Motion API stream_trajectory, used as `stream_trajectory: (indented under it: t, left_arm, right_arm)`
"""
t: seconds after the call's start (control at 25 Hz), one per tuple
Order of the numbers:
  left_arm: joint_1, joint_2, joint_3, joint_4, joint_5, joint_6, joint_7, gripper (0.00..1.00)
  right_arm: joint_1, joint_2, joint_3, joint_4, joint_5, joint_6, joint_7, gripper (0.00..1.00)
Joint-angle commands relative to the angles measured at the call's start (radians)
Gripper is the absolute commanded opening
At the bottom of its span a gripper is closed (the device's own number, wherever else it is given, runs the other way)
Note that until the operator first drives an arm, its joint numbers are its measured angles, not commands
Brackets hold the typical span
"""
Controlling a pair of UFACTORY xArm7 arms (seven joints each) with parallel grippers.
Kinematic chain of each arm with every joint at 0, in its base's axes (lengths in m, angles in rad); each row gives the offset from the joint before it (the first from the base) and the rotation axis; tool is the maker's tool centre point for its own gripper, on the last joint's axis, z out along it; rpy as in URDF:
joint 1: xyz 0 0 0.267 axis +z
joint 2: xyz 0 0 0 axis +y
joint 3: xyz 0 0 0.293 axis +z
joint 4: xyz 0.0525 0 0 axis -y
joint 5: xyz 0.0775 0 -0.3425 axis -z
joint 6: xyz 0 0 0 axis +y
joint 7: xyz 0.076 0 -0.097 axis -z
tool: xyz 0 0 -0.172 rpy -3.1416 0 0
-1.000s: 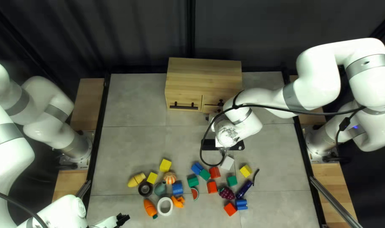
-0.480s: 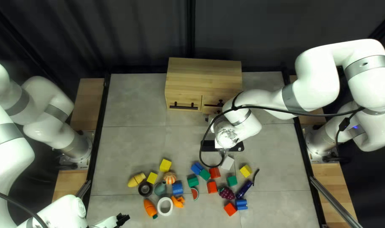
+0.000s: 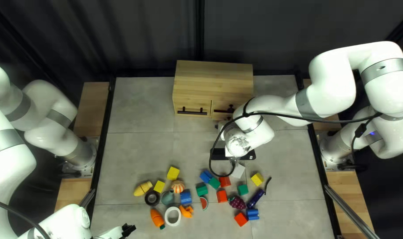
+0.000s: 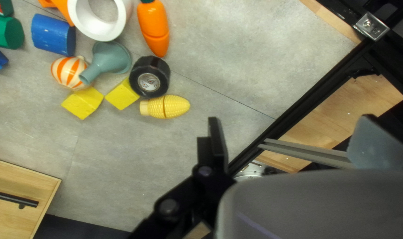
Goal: Open drawers and place objects into drawer and close
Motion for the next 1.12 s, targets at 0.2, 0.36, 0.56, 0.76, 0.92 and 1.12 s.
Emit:
stream_trajectory:
  t: [0.2, 0.36, 0.56, 0.76, 0.92, 1.12]
  left_arm:
    - [0.0, 0.0, 0.0, 0.0, 0.0, 0.0, 0.0, 1.0]
    - [0.0, 0.0, 0.0, 0.0, 0.0, 0.0, 0.0, 1.0]
    - [0.0, 0.0, 0.0, 0.0, 0.0, 0.0, 0.0, 1.0]
    - [0.0, 0.0, 0.0, 0.0, 0.0, 0.0, 0.0, 1.0]
    - [0.0, 0.0, 0.0, 0.0, 0.0, 0.0, 0.0, 1.0]
    - [0.0, 0.0, 0.0, 0.0, 0.0, 0.0, 0.0, 1.0]
  right_arm:
    - [0.005, -0.007, 0.002, -0.007, -0.002, 0.005, 0.001, 0.09]
    - [0.007, -0.004, 0.004, -0.004, 0.0, 0.006, 0.001, 0.09]
    - [0.008, -0.003, 0.006, 0.0, 0.002, 0.009, -0.003, 0.09]
    - [0.009, 0.007, 0.01, 0.008, 0.007, 0.008, -0.005, 0.09]
    - [0.01, 0.013, 0.014, 0.017, 0.014, 0.011, -0.008, 0.08]
    - [0.014, 0.013, 0.017, 0.019, 0.017, 0.016, -0.004, 0.08]
